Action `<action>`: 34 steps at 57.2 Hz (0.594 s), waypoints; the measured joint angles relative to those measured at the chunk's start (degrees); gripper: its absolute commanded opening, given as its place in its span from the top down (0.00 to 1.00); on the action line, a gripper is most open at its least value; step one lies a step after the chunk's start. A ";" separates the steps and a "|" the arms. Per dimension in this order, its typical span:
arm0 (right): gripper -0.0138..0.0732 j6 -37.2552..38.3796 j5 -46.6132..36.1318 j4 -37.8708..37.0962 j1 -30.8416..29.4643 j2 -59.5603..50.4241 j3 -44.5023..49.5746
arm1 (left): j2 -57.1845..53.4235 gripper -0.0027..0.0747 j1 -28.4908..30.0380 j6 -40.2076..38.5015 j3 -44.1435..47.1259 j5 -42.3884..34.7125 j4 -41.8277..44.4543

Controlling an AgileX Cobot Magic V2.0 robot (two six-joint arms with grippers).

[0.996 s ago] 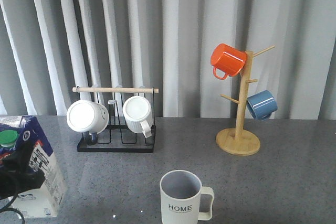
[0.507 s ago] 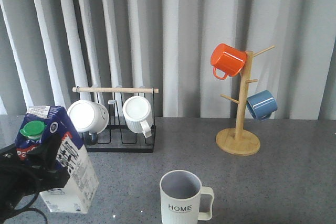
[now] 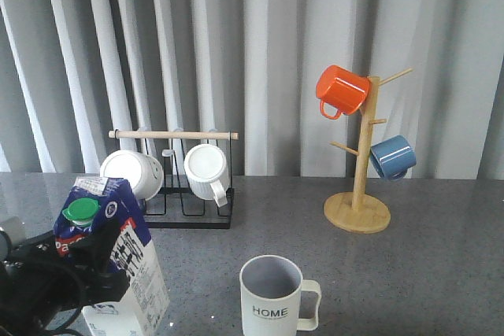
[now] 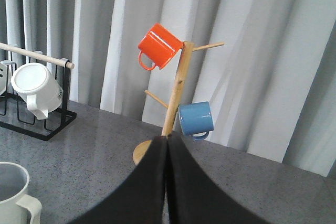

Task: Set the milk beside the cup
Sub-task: 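Lift the milk carton with the left gripper and carry it toward the mug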

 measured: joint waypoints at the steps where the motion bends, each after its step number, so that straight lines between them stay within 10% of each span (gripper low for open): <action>1: 0.85 0.00 0.00 0.00 0.00 0.00 0.00 | 0.00 0.86 0.00 0.00 0.00 0.33 0.00; 20: 0.85 0.00 0.00 0.00 0.00 0.00 0.00 | 0.16 0.86 -2.73 1.83 -1.00 4.77 -3.53; 34: 0.85 0.00 0.06 0.00 0.00 0.00 0.00 | 2.27 0.86 -8.12 21.51 -6.70 7.17 -25.48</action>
